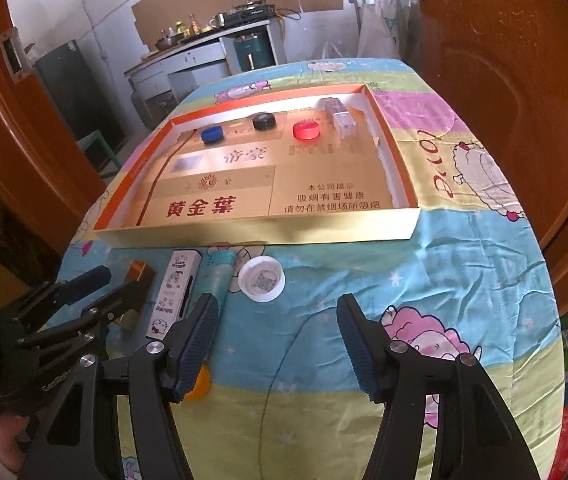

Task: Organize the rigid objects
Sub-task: 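Move both tools back toward the remaining items on the quilt, then grasp the gold lipstick with the left tool while the right tool grasps the white round cap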

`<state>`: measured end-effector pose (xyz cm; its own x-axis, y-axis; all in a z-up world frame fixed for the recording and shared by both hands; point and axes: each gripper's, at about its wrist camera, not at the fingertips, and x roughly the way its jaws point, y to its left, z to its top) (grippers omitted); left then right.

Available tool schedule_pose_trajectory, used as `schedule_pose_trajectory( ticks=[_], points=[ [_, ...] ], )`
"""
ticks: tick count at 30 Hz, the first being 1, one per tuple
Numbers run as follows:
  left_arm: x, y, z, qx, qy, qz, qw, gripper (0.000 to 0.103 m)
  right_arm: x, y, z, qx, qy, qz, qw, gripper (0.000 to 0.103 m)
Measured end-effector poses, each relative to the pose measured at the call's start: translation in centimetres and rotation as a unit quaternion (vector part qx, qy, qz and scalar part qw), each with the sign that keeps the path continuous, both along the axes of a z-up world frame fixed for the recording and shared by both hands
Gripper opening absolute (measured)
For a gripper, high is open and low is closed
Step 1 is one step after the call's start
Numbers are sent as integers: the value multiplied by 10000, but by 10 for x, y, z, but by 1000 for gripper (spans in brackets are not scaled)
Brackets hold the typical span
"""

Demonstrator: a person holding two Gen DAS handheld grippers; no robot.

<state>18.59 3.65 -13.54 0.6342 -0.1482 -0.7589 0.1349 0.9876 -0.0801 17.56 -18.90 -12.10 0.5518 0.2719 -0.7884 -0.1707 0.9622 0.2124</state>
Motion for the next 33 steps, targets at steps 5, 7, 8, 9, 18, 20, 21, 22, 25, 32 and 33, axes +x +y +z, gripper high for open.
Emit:
schedule_pose_trajectory(
  ticks=[5,7,8,9,18,20,21,22,25,32,33],
  points=[
    [4,0,-9,33,128,34,9999,52,3,3,-6,-43,51,34,10000,64],
    [5,0,-11,62,128,41,9999,52,5,4,-8,-81,48,43,9999,63],
    [5,0,-12,69,138,54,9999,52,5,5,-9,-111,43,51,9999,63],
    [6,1,-12,71,139,62,9999,49,6,5,-10,-141,42,63,9999,63],
    [6,10,-10,-65,94,142,9998,19,12,14,-22,-396,75,237,9989,51],
    [5,9,-9,-55,76,136,9999,19,14,18,-24,-540,16,283,9981,49],
    [5,10,-9,-60,67,132,9999,19,15,20,-24,-611,-19,308,9977,44],
    [4,11,-8,-68,63,129,9999,19,17,23,-25,-683,-51,352,9970,40],
    [5,12,-6,-120,52,120,9998,19,21,30,-26,-845,-133,453,9953,38],
    [7,11,-7,-150,96,103,9998,19,28,40,-27,-1017,-208,613,9927,30],
    [7,11,-7,-153,91,102,9998,19,28,38,-28,-1011,-203,614,9928,29]
  ],
)
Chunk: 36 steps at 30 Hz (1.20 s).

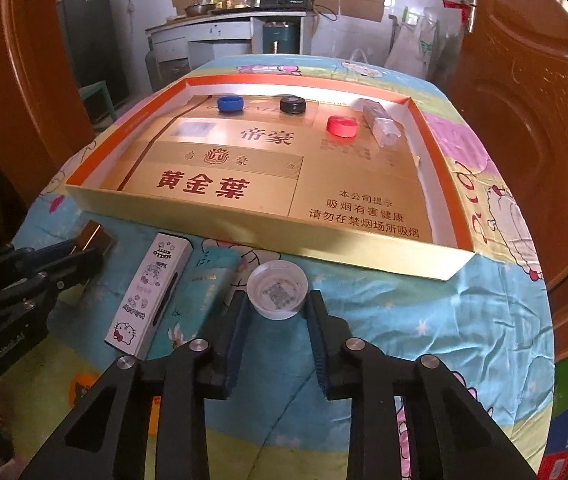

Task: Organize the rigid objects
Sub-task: 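Grasp the gold lipstick with the left tool while the right tool grasps the white round cap, then carry the gold lipstick and white cap over the tray with both tools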

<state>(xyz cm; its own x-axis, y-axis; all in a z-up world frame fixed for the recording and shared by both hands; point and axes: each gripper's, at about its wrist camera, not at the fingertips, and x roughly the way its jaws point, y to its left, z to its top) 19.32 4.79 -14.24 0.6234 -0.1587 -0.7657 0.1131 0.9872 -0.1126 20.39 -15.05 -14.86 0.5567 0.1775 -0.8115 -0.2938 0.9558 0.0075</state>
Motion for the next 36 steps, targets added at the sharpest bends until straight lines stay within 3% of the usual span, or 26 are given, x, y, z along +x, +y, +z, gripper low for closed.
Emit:
schedule_pose_trajectory(
  ticks=[22,29,33,36],
  points=[
    [-15,-8,27,-38,-350,-63,9994,18,-23,-19,27,415,-179,-142,9989,29],
    [1,-10,15,-44,-253,-91,9996,18,-26,-22,25,479,-132,-153,9986,29],
    [18,-11,-5,-111,67,-118,9998,19,-27,-27,24,560,-102,-197,9982,29],
    [18,-9,-4,-190,0,-71,9998,19,-27,-33,23,580,-87,-242,9980,29]
  ],
)
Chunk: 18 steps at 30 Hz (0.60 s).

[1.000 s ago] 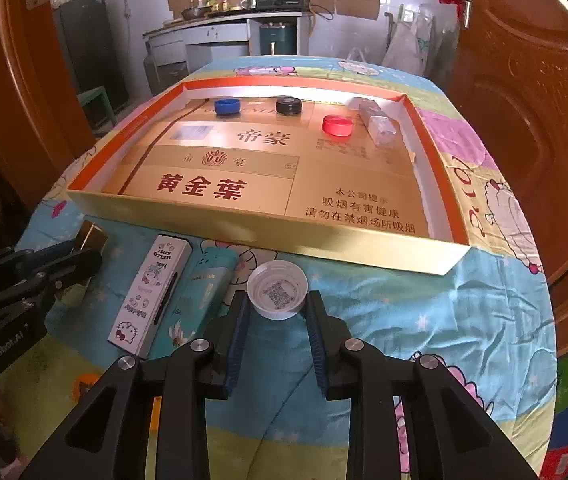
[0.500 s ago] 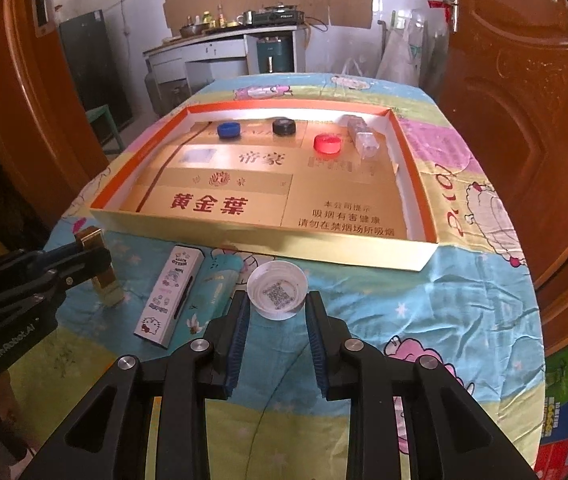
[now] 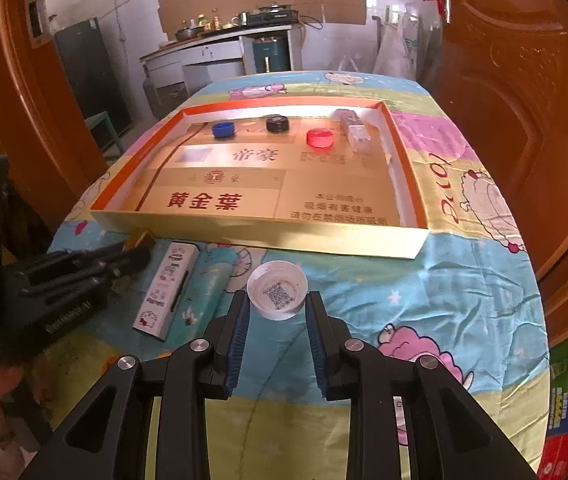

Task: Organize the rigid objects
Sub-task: 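Carry the gold lipstick and white cap over the tray with both tools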

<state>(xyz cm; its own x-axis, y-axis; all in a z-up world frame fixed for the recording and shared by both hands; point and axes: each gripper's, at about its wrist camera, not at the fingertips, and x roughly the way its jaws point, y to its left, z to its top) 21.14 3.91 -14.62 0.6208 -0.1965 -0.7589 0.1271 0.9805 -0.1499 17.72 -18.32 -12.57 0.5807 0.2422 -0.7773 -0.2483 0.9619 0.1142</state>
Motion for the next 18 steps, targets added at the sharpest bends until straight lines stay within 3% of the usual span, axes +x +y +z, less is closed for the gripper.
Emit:
schedule_pose_trajectory(
  ticks=[7,18],
  points=[
    [-7,-8,-2,267,59,-95,9996,19,1,-2,-7,99,132,-11,9999,30],
    [-22,-4,15,74,-112,-83,9999,18,-2,-1,-6,133,107,24,9999,30]
  ],
)
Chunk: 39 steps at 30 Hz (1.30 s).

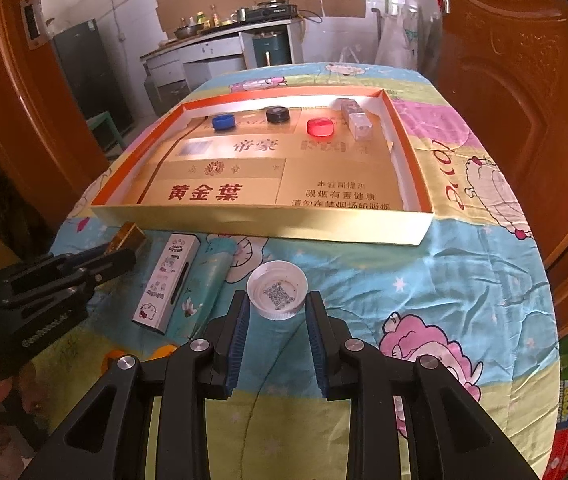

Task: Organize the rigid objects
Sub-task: 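Carry the gold lipstick and white cap over the tray with both tools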

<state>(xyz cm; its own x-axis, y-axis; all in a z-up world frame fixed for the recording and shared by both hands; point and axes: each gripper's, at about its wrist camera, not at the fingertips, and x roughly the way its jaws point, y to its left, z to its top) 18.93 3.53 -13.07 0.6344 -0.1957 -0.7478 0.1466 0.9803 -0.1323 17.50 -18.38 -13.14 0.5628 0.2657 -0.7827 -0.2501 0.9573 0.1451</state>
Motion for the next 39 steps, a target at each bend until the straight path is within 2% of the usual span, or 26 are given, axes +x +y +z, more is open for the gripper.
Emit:
schedule_pose_trajectory(
  ticks=[14,26,39],
  points=[
    [-1,-4,47,-97,-399,-100,9991,18,-3,2,26,98,-258,87,9996,30],
    [12,2,60,-100,-493,50,9987,18,6,13,45,107,-450,220,9987,30],
    [42,7,68,-108,-529,230,9983,18,38,28,59,150,-586,419,9973,30]
  ],
)
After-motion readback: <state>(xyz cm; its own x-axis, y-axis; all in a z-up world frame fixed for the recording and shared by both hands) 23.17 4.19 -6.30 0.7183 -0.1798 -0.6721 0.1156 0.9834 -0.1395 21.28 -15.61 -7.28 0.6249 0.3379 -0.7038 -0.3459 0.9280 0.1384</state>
